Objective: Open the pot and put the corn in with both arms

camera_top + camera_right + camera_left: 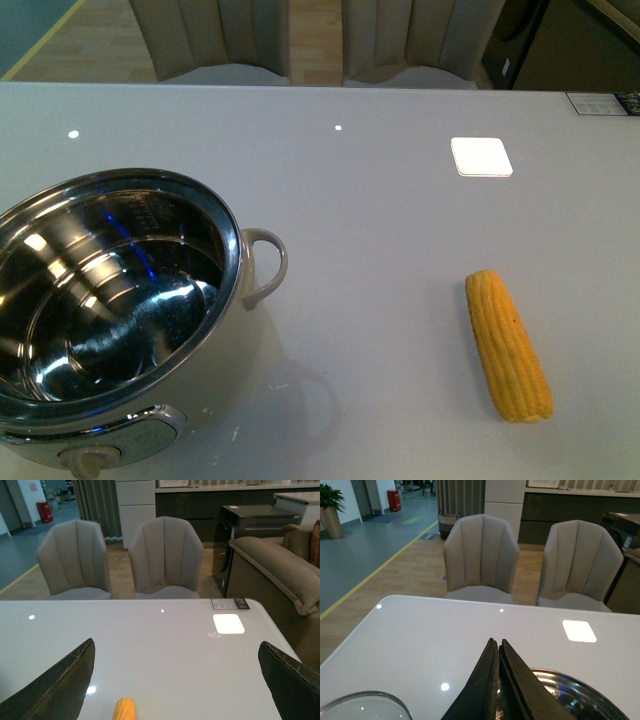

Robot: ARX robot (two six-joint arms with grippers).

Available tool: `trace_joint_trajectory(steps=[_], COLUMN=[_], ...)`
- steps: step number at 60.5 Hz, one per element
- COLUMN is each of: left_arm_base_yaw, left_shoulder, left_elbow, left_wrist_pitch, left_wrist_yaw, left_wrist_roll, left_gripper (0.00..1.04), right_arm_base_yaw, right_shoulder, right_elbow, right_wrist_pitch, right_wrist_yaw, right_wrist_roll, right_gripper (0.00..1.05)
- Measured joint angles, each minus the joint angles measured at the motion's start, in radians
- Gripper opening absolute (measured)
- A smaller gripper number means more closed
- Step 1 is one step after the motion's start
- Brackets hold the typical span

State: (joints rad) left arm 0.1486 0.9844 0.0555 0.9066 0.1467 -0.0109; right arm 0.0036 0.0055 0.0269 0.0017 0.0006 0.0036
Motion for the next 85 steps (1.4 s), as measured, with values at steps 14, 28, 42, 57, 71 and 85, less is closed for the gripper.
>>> trace_joint_trajectory(steps=[14,28,42,57,71,85], left_arm_base_yaw=[-0.055,-0.144,-0.146,-0.146,-0.146,-0.146], left_shoulder=[-0.198,-0.375,-0.527,-0.656,-0.736,-0.8], left_elbow=[-0.03,-0.042,-0.042,-0.042,-0.042,-0.042], left_wrist_pitch=[-0.159,-0.313,-0.454,-0.578,-0.657,-0.722], left_wrist_yaw=[-0.058,-0.147,-0.147,-0.147,-0.147,-0.147], left_wrist_roll=[0.0,0.001,0.001,0.001,0.001,0.001], left_gripper=[0.03,0.03,0.03,0.03,0.03,0.03], right_arm_base_yaw=[0.0,0.0,0.0,0.0,0.0,0.0], right_shoulder=[0.0,0.0,0.0,0.0,0.0,0.0], right_elbow=[0.0,0.0,0.0,0.0,0.0,0.0], right_wrist_pitch=[0.0,0.0,0.0,0.0,0.0,0.0], right_wrist_yaw=[0.0,0.0,0.0,0.0,0.0,0.0], right_wrist_roll=[0.0,0.0,0.0,0.0,0.0,0.0], right_gripper=[0.96,0.96,0.96,0.96,0.96,0.96])
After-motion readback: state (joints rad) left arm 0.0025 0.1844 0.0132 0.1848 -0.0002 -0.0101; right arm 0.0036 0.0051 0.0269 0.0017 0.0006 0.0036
